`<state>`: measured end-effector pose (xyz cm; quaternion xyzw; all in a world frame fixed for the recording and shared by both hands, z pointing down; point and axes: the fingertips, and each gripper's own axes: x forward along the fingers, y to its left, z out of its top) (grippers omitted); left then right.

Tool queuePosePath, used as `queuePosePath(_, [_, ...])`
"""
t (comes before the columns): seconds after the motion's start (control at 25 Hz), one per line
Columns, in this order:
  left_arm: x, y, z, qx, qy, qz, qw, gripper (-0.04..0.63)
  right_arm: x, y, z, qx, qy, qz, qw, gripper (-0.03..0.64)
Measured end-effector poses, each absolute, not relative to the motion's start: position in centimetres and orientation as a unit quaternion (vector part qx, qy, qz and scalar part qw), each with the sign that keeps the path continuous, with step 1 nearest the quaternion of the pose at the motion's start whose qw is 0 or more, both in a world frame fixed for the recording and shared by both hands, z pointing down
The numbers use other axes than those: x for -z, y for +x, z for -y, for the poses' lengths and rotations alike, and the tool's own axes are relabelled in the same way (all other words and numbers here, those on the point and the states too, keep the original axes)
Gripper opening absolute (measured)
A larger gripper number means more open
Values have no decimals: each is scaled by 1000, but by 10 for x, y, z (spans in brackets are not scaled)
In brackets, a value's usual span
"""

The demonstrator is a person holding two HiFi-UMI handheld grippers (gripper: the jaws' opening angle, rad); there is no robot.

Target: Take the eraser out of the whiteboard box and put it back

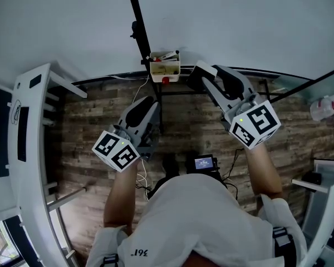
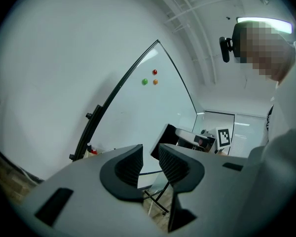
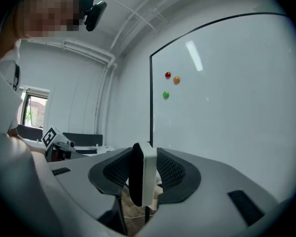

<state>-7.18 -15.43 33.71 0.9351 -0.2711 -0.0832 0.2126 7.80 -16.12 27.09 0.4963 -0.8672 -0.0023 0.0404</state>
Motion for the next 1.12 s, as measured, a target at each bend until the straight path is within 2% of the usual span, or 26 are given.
queuePosePath(1.12, [-351, -80, 120, 70, 932, 272, 229, 106, -306, 106, 112, -57, 528, 847, 24, 164])
